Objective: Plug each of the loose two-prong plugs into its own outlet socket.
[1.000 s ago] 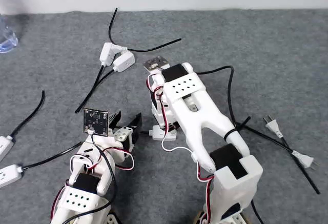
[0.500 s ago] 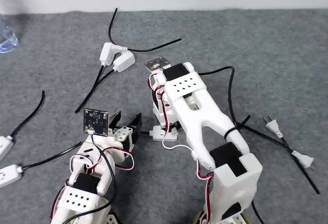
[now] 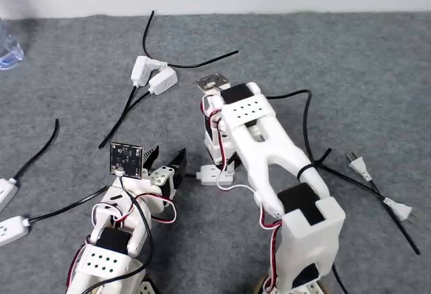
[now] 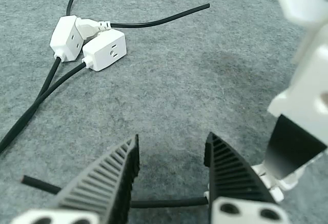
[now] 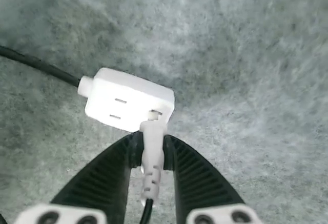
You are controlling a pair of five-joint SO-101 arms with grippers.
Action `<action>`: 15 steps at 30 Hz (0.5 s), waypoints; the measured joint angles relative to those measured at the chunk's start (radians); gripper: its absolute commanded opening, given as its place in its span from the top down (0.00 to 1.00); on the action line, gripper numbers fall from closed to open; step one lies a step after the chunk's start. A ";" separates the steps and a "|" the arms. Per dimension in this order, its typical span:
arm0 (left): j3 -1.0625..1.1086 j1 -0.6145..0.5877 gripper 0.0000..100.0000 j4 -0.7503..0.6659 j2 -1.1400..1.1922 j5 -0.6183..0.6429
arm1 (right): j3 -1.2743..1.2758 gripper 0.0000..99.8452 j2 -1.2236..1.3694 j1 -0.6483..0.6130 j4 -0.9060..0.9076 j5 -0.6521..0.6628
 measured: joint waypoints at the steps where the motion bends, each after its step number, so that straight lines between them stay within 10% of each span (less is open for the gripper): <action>1: 0.000 0.000 0.80 0.000 0.000 0.000 | 0.002 0.99 0.000 0.005 0.000 0.009; 15: 0.000 0.000 0.80 0.000 0.000 0.000 | 0.025 0.99 -0.020 0.006 0.057 0.023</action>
